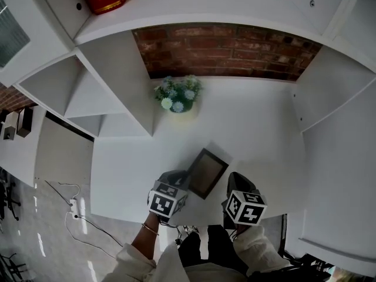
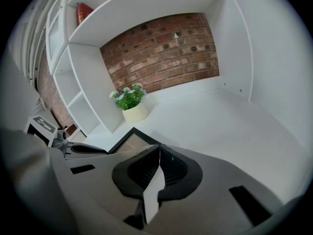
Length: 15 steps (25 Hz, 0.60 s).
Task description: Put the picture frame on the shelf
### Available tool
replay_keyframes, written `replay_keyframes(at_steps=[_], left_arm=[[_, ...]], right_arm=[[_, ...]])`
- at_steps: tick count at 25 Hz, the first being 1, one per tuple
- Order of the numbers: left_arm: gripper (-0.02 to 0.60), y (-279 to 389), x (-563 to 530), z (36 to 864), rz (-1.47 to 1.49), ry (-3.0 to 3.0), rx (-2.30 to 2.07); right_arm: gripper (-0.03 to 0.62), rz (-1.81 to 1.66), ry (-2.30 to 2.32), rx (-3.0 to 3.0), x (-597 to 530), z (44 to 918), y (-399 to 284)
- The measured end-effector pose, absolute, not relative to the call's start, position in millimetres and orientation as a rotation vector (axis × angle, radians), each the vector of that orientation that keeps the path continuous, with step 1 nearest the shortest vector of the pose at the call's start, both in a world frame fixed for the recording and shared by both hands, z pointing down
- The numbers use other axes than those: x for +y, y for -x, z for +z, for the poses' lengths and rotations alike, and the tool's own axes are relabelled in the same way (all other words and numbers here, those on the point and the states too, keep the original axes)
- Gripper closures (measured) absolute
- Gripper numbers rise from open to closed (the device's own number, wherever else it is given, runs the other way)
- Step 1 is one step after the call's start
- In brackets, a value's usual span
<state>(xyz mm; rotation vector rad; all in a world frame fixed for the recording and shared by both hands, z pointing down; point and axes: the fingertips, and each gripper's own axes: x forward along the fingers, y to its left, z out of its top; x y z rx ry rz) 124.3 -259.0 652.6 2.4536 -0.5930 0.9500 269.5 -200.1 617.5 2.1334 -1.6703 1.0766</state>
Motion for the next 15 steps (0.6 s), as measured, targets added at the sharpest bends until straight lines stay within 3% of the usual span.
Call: replay_keyframes(at_steps=[15], left_arm=[[0.515,-92.7,-252.1,612.8,0.836,-2.496,-0.737]], right_arm=[[0.571,0.993,-2.116,-1.753,-196.0,588.7,-242.2]])
